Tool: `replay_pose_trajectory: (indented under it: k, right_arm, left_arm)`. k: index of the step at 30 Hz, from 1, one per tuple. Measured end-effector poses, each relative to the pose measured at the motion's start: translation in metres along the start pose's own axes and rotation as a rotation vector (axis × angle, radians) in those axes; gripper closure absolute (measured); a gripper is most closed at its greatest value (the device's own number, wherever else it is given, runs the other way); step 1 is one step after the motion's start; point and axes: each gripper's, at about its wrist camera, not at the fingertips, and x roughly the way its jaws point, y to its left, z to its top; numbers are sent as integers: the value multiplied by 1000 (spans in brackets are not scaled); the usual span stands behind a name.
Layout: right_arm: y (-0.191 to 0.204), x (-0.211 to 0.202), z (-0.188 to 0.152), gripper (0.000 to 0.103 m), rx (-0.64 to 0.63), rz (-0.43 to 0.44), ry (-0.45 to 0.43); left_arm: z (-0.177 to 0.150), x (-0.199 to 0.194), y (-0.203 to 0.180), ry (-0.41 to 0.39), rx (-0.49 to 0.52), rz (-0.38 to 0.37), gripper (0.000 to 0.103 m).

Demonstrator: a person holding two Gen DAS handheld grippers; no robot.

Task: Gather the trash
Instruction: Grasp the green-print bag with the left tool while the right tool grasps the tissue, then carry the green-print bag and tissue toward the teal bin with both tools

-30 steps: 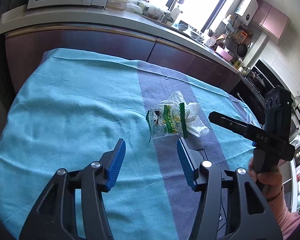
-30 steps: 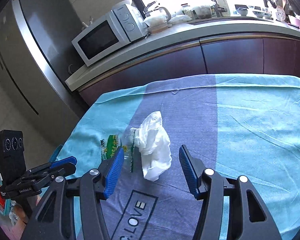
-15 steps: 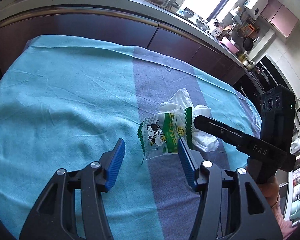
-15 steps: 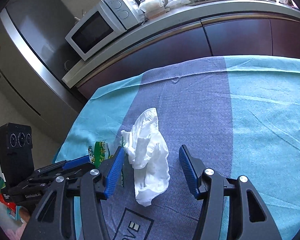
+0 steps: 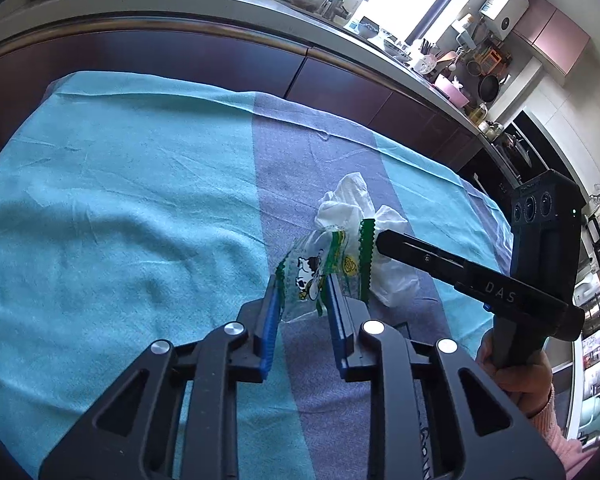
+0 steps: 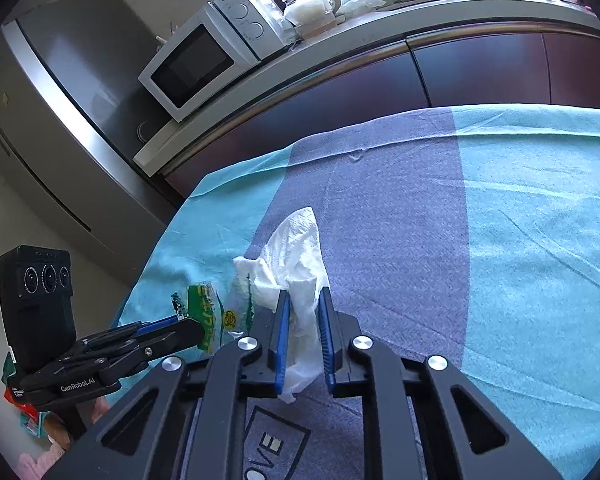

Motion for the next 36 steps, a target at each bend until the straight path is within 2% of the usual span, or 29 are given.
replay_pose_trajectory:
  k: [14,26,36]
  right_arm:
    - [13,-32,-14,93,5,60,-75]
    - [31,-49,-32,93,6,141,-110]
    - [48,-49,-42,93,-14,179,-105]
  left_arm:
    - [-23,-59,8,-102,-2,34,81]
    - [-45,-98,21,-140,-21,75,81]
    - [-65,-124,38,-161,-38,119,81]
